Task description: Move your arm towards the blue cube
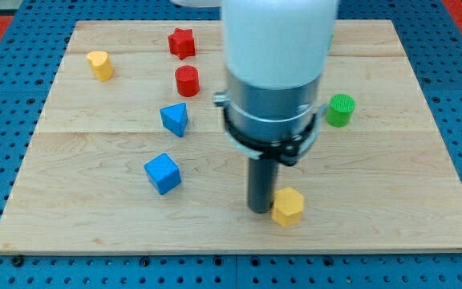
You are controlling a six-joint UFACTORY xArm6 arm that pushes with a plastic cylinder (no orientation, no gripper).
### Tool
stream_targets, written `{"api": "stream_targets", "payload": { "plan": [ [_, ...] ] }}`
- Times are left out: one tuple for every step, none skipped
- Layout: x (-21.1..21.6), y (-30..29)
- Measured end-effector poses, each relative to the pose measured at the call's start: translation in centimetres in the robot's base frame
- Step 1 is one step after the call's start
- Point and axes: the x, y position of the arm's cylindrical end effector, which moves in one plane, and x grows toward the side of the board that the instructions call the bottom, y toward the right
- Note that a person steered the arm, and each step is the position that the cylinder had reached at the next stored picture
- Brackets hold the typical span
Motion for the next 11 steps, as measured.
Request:
{"api": "stream_targets", "payload": {
  "plan": [
    [-1.4,0.9],
    [-2.2,0.9],
    [-2.8,0.6],
    [-3.7,0.3],
    [-6.7,2.6],
    [-7.8,10.6],
    [-2.3,15.9],
    [4.1,16.6],
    [4.6,10.1],
    [5.0,3.8],
    [4.5,-4.0]
  ]
}}
